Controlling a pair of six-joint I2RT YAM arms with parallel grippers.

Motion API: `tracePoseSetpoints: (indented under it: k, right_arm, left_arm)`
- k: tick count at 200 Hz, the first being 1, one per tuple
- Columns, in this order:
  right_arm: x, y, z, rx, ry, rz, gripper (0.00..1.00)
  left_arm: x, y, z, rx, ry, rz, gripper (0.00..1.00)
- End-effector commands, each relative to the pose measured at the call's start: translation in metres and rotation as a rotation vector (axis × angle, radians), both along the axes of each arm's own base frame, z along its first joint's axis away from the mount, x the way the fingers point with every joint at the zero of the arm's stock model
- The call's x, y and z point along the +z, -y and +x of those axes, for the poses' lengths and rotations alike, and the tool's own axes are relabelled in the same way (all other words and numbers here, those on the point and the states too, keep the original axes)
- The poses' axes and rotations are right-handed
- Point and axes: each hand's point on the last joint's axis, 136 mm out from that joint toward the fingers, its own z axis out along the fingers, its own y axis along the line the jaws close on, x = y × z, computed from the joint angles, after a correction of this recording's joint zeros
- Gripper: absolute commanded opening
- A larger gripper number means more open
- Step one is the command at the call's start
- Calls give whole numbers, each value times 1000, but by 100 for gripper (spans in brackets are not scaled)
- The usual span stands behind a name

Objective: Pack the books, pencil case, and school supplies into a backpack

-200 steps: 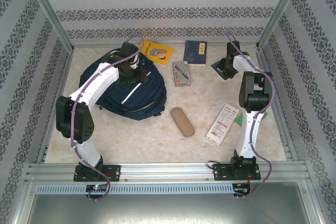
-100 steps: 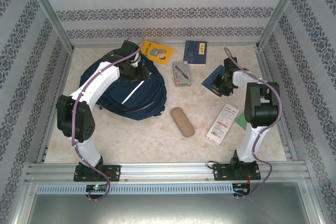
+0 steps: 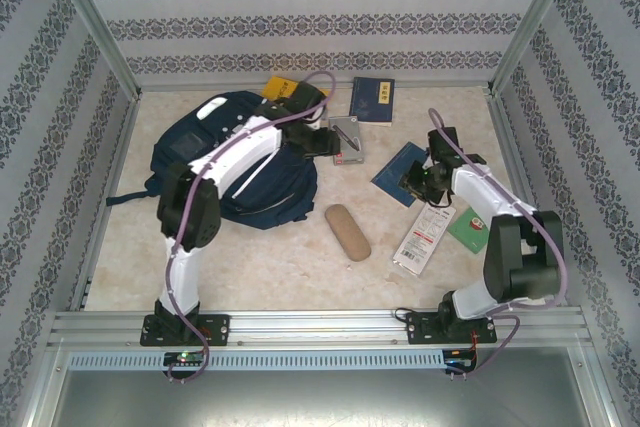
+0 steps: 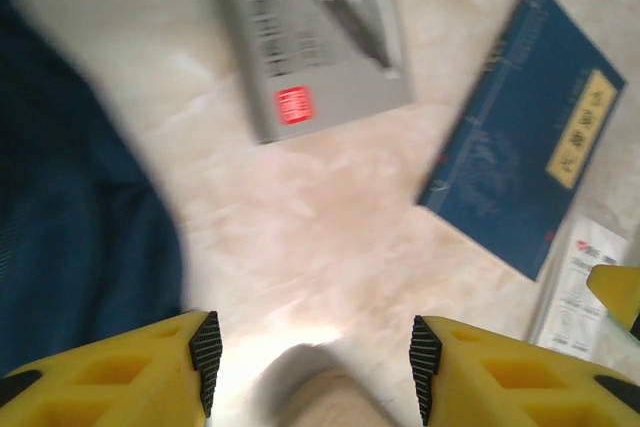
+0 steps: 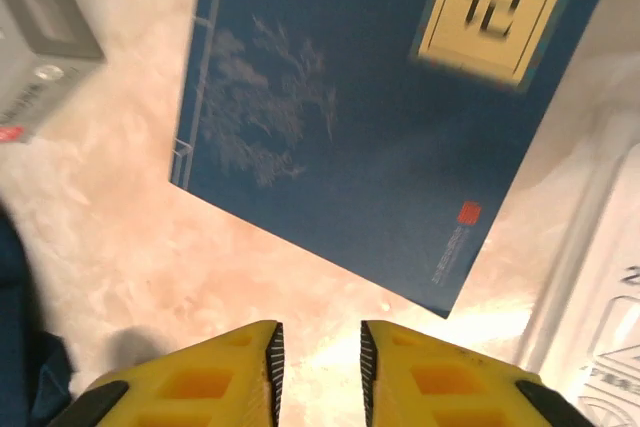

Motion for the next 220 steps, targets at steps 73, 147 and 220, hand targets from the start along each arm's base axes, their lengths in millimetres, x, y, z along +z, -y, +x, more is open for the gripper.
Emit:
tracePoseSetpoints:
  k: [73, 147, 220]
  right_arm:
    - [-16, 66, 29, -181, 44, -122, 48]
    - [-48, 66, 44, -168, 8, -90, 51]
    - [-65, 57, 53, -125, -15, -52, 50]
  left_arm:
    - [-44, 125, 16, -174, 69, -126, 54]
    - [-83, 149, 29, -171, 85, -93, 55]
    - [-121, 142, 35, -134, 64, -12, 56]
